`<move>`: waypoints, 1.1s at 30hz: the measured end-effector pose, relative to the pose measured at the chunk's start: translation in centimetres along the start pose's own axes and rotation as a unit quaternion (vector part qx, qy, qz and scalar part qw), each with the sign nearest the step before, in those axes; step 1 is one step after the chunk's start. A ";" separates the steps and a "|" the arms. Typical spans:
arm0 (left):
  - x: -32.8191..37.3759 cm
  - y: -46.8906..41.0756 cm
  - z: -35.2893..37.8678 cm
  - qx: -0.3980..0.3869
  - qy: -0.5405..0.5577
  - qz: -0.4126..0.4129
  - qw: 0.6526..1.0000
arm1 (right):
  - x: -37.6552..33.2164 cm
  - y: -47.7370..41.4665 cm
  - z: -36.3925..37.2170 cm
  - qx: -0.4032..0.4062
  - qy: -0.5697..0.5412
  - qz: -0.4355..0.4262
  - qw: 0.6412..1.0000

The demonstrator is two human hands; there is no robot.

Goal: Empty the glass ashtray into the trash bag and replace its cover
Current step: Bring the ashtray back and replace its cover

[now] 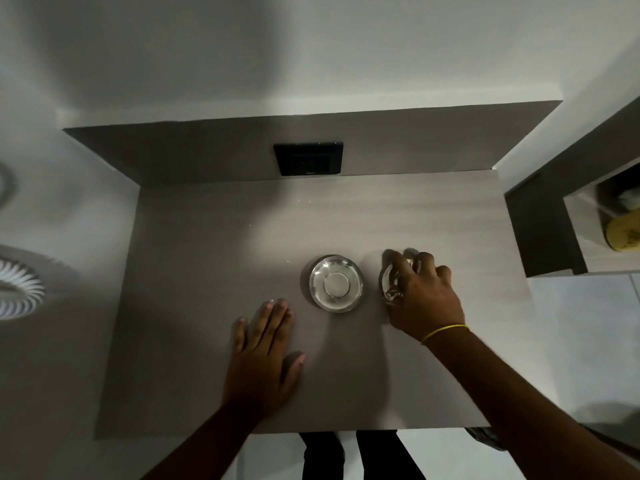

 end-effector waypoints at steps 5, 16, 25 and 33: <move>0.0 0.0 0.0 -0.014 0.000 -0.002 1.000 | -0.9 -1.2 -1.3 -0.058 0.059 0.005 0.997; -1.0 0.8 0.0 -0.027 -0.006 -0.016 0.999 | -8.3 -2.8 -1.6 -0.068 -0.005 -0.090 0.994; -0.1 0.2 -0.3 -0.006 0.002 0.001 1.000 | -10.1 -3.8 0.7 -0.065 0.071 -0.129 0.987; 0.2 0.4 -0.1 -0.014 0.011 0.008 1.000 | -9.9 -3.7 1.4 -0.071 0.095 -0.133 0.984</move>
Point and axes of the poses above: each hand's wrist, its own y-axis away from the middle knuckle, its own z-axis out of the palm, x = y × z, the point moved 1 cm from there along -y, towards the middle knuckle, and after that the axes turned 12 degrees about -z, right-handed, at the moved point
